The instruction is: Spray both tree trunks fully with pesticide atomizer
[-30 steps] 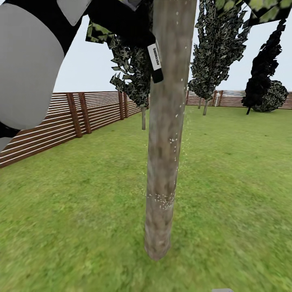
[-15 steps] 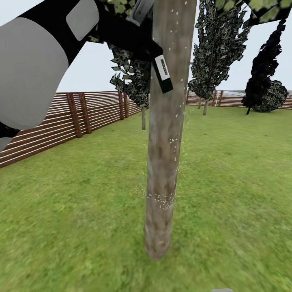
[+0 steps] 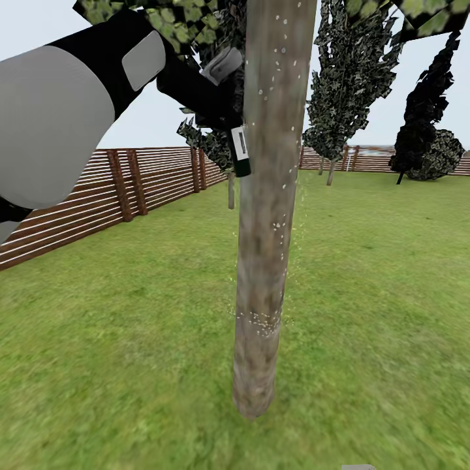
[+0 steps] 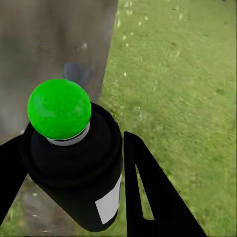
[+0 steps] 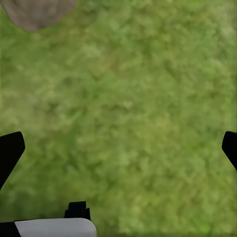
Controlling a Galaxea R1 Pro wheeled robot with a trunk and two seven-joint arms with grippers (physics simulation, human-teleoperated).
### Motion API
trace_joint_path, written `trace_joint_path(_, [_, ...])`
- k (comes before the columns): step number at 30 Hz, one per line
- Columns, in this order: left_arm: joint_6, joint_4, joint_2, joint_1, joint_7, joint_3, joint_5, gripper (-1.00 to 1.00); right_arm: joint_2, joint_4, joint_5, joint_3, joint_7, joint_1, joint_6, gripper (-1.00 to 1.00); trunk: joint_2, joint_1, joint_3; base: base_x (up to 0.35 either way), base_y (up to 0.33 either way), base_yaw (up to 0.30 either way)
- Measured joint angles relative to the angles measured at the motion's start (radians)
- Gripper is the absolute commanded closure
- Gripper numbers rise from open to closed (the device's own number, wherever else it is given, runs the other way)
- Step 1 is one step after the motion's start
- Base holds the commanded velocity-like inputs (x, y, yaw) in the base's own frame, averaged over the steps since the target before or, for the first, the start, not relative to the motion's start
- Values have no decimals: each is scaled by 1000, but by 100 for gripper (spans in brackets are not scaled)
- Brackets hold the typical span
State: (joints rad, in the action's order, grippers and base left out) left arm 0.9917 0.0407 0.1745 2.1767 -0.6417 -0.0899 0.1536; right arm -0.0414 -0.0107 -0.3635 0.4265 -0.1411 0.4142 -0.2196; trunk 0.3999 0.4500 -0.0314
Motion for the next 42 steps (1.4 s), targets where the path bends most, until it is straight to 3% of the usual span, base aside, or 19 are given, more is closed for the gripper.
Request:
trace_joint_path(1, [0, 4, 0, 0, 55, -2, -1, 100, 0, 0, 0, 0, 0, 0, 0, -100, 0, 0, 0, 0, 0, 0])
trace_joint_path(3, [1, 37, 0, 0, 105, 4, 3, 100, 0, 0, 0, 0, 0, 0, 0, -100, 0, 0, 0, 0, 0, 0])
trace_joint_path(7, [3, 156, 0, 0, 124, 7, 4, 100, 0, 0, 0, 0, 0, 0, 0, -100, 0, 0, 0, 0, 0, 0])
trace_joint_path(9, [4, 173, 0, 0, 126, 14, 5, 100, 0, 0, 0, 0, 0, 0, 0, -100, 0, 0, 0, 0, 0, 0])
trace_joint_path(12, [3, 128, 0, 0, 124, 19, 3, 100, 0, 0, 0, 0, 0, 0, 0, -100, 0, 0, 0, 0, 0, 0])
trace_joint_path(14, [1, 32, 0, 0, 123, 18, 2, 100, 0, 0, 0, 0, 0, 0, 0, -100, 0, 0, 0, 0, 0, 0])
trace_joint_path(18, [-5, -9, 0, -3, 119, 23, 6, 100, 0, 0, 0, 0, 0, 0, 0, -100, 0, 0, 0, 0, 0, 0])
trace_joint_path(19, [-4, -10, 0, -4, 56, 27, 10, 100, 0, 0, 0, 0, 0, 0, 0, -100, 0, 0, 0, 0, 0, 0])
trace_joint_path(21, [-3, -7, 0, -4, -127, 31, 15, 100, 0, 0, 0, 0, 0, 0, 0, -100, 0, 0, 0, 0, 0, 0])
trace_joint_path(23, [-7, -5, 0, -5, -160, 16, 5, 100, 0, 0, 0, 0, 0, 0, 0, -100, 0, 0, 0, 0, 0, 0])
trace_joint_path(29, [-6, 30, 0, -5, -177, 16, 8, 100, 0, 0, 0, 0, 0, 0, 0, -100, 0, 0, 0, 0, 0, 0])
trace_joint_path(37, [-8, -11, 0, -17, -172, 15, -4, 100, 0, 0, 0, 0, 0, 0, 0, -100, 0, 0, 0, 0, 0, 0])
trace_joint_path(39, [-9, -12, 0, -43, -172, 9, -72, 100, 0, 0, 0, 0, 0, 0, 0, -100, 0, 0, 0, 0, 0, 0])
trace_joint_path(42, [-11, -12, 0, -102, -170, 13, -100, 100, 0, 0, 0, 0, 0, 0, 0, -100, 0, 0, 0, 0, 0, 0])
